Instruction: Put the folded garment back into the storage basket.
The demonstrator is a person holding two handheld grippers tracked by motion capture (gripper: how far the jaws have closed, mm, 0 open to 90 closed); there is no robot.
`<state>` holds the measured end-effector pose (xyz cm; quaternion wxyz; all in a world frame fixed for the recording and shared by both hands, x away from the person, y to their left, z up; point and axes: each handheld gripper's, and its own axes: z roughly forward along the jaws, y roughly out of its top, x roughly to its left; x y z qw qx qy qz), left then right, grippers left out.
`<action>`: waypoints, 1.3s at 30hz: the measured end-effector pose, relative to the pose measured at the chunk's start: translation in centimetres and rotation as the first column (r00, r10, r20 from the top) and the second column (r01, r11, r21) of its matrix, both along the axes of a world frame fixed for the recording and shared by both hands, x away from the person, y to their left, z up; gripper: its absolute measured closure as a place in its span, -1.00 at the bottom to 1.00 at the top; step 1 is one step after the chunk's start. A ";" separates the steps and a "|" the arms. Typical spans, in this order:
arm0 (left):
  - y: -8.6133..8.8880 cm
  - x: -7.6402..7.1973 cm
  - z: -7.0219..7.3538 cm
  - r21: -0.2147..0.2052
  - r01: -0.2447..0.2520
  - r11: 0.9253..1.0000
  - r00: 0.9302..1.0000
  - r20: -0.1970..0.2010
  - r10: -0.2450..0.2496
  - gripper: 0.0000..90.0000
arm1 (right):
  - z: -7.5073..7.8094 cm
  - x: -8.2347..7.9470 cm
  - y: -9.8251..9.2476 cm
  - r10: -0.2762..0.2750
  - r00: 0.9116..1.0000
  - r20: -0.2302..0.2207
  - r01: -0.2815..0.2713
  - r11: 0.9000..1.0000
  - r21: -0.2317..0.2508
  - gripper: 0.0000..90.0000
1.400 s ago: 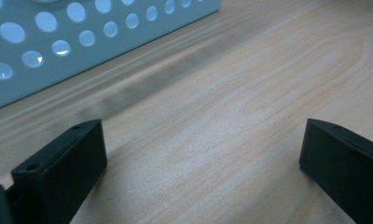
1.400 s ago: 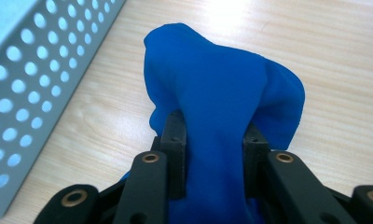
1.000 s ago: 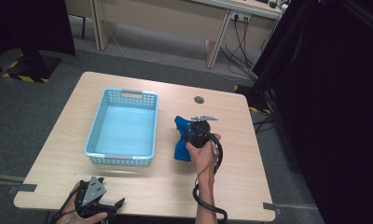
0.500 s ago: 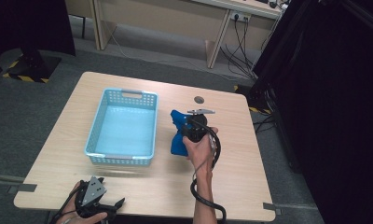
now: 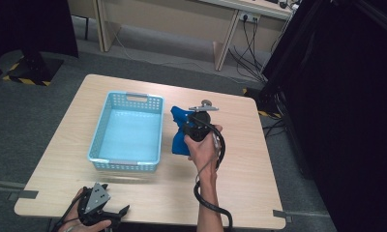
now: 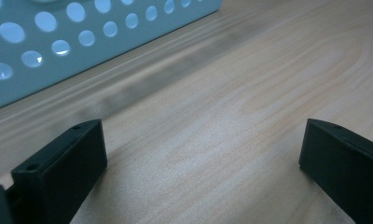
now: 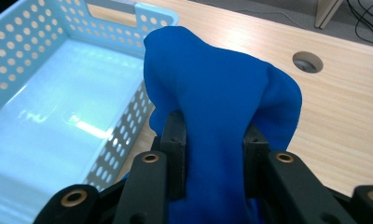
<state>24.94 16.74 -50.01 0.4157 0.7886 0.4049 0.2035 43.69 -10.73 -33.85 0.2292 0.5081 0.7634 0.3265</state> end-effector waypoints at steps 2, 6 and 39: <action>0.0 0.0 0.0 0.000 0.000 1.000 1.000 0.000 0.000 -1.00 | 0.3 0.0 0.4 0.006 1.000 0.004 -0.006 1.000 0.000 0.57; 0.0 0.0 0.0 0.000 0.000 1.000 1.000 0.000 0.000 -1.00 | 0.9 0.0 1.0 0.015 1.000 0.012 -0.015 1.000 0.003 0.57; 0.0 0.0 0.0 0.001 0.003 1.000 1.000 -0.002 -0.003 -1.00 | 2.4 0.9 8.3 0.127 0.992 0.023 -0.127 0.992 0.005 0.56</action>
